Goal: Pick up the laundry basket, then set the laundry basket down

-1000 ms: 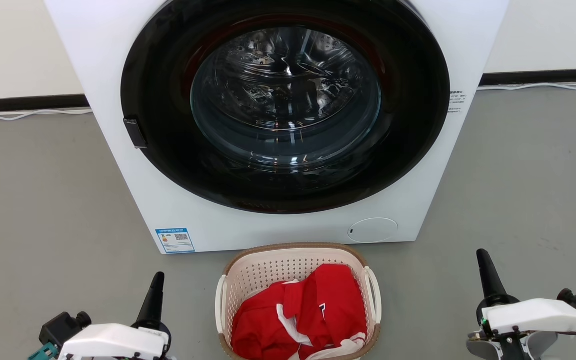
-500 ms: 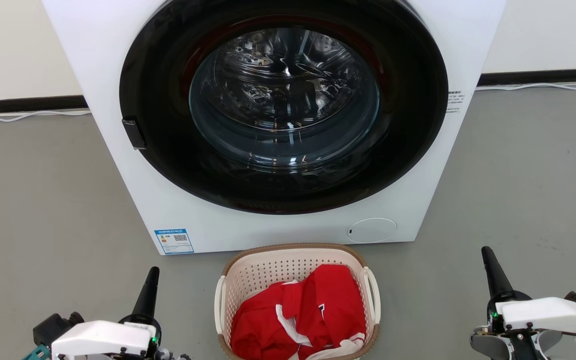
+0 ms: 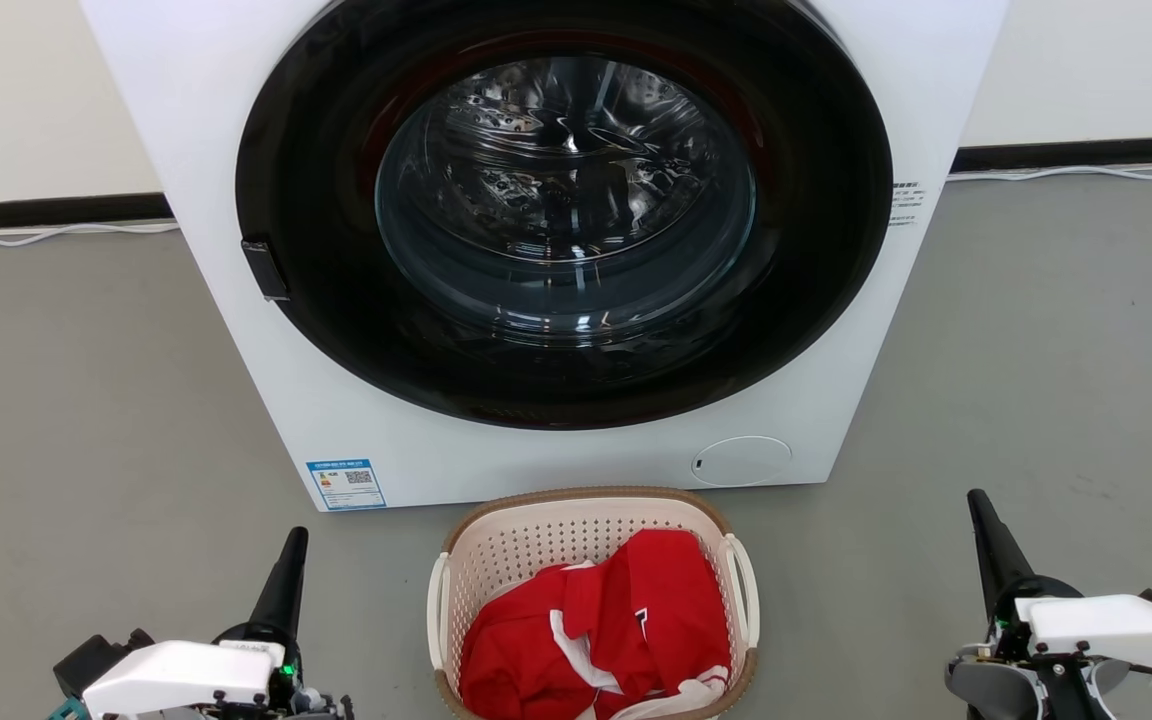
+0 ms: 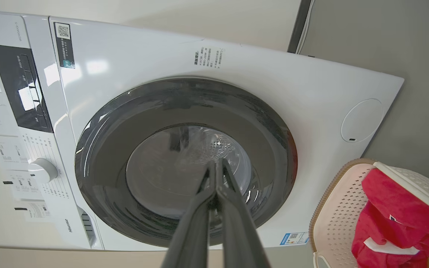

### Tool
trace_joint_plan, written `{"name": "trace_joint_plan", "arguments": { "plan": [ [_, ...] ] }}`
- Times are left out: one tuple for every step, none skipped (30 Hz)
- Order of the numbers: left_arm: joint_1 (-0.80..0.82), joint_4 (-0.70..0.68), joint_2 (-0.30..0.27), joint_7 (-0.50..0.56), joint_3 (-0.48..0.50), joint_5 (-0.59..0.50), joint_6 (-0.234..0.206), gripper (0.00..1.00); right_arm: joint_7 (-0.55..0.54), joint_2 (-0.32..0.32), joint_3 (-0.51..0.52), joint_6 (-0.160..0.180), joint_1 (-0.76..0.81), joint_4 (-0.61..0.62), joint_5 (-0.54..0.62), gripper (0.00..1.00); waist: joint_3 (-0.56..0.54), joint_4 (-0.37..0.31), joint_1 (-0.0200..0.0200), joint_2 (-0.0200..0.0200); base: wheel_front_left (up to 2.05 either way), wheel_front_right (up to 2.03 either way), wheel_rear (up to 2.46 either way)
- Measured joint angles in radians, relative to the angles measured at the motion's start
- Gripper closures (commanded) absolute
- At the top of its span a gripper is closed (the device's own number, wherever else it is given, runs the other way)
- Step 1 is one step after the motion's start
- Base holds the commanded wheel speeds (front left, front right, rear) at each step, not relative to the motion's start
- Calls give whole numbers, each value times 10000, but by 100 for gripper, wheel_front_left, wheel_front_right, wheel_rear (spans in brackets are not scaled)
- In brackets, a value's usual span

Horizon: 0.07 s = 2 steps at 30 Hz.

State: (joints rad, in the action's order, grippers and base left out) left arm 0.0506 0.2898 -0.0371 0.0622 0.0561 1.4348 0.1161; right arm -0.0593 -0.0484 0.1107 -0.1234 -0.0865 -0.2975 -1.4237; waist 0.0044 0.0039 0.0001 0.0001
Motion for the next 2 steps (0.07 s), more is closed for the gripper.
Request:
{"name": "trace_joint_plan", "arguments": {
  "plan": [
    [2, -8, 2, 6, 19, 88, 0, 100, -38, 0, 29, 0, 0, 6, -98, 100, -1, -2, 0, 0, 0, 0, 0],
    [3, -13, 0, 17, 36, 190, 2, 100, -56, 0, 54, 0, 0, 13, -199, 100, -1, -5, 0, 0, 0, 0, 0]
  ]
}}
